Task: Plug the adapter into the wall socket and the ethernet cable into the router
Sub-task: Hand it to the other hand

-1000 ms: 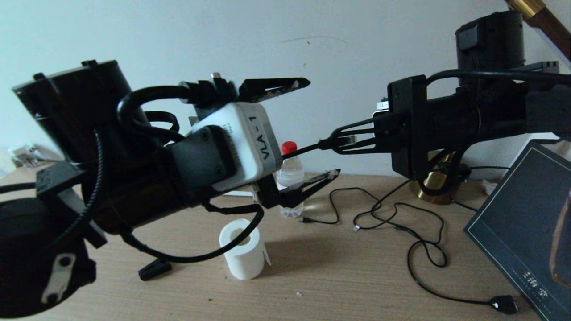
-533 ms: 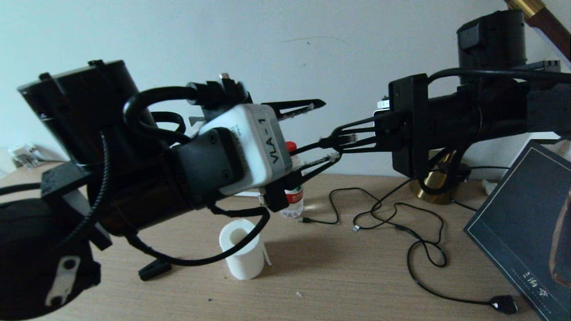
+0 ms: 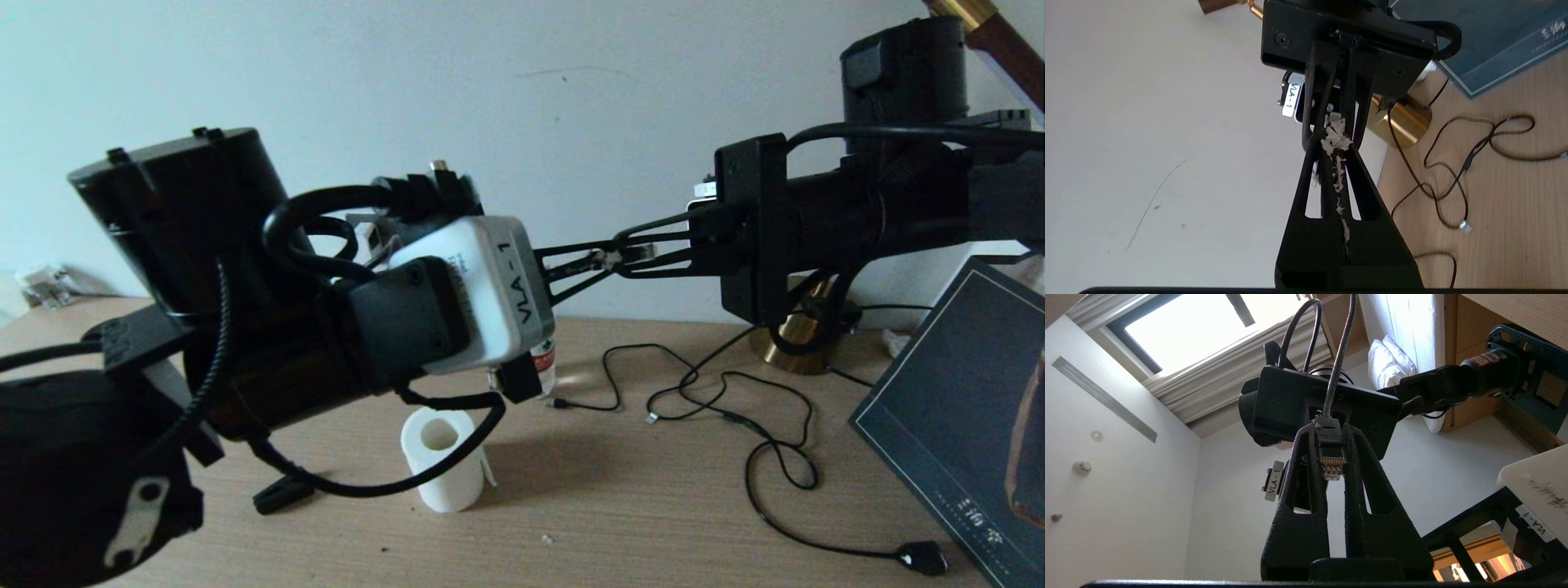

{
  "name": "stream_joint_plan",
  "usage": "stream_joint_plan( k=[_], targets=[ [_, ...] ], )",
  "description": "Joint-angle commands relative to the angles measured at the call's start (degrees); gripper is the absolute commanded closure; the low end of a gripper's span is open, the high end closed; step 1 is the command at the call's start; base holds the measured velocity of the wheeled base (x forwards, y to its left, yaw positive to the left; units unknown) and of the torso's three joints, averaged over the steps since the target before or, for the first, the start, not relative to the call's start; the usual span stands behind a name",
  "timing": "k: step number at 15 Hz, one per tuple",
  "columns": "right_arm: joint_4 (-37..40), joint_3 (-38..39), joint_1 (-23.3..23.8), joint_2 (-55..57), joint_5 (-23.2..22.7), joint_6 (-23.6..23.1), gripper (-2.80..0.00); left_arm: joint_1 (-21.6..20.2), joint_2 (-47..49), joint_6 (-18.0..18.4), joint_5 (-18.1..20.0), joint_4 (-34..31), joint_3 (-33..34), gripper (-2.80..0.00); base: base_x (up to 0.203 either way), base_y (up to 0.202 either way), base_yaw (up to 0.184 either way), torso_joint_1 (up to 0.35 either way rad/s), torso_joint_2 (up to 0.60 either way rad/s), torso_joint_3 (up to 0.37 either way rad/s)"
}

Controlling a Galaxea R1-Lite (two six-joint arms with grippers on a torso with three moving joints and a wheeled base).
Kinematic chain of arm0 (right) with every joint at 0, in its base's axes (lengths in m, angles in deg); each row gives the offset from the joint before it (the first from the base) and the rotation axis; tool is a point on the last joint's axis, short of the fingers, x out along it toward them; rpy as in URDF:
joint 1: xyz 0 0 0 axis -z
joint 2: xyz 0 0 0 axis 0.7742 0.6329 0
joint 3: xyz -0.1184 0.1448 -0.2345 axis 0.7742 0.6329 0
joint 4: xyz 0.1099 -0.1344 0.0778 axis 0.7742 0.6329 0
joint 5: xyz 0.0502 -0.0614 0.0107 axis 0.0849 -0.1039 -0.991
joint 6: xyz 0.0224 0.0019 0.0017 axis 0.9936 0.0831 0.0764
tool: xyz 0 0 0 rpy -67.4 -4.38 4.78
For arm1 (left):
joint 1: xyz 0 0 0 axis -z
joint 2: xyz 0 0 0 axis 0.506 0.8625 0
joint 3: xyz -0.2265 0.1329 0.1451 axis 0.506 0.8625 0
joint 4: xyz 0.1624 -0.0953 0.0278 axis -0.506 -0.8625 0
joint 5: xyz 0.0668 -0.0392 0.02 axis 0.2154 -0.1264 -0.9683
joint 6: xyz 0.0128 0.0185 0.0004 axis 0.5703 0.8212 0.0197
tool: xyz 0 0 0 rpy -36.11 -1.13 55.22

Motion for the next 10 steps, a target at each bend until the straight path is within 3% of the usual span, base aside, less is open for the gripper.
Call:
stream_joint_plan(
  k=[1,4,5,10],
  targets=[
    [-0.02,0.0,0.02,-0.09,-0.49,0.49,0.0,0.05,0.36,0.32,0.07,0.12,-0.01,0.0,0.0,0.0,0.0,0.0,0.0,0.0],
    [-0.02,0.0,0.02,-0.15,-0.49,0.49,0.0,-0.04,0.0,0.14,0.07,0.2,0.34,0.0,0.0,0.0,0.0,0.0,0.0,0.0],
    [-0.02,0.0,0.02,-0.18,-0.49,0.49,0.0,-0.12,-0.09,0.14,0.07,0.2,0.34,-2.8,0.0,0.0,0.0,0.0,0.0,0.0],
    [-0.02,0.41,0.05,-1.83,-0.49,0.49,0.0,-0.12,-0.61,0.14,0.07,0.29,0.42,-2.8,0.0,0.0,0.0,0.0,0.0,0.0]
  ],
)
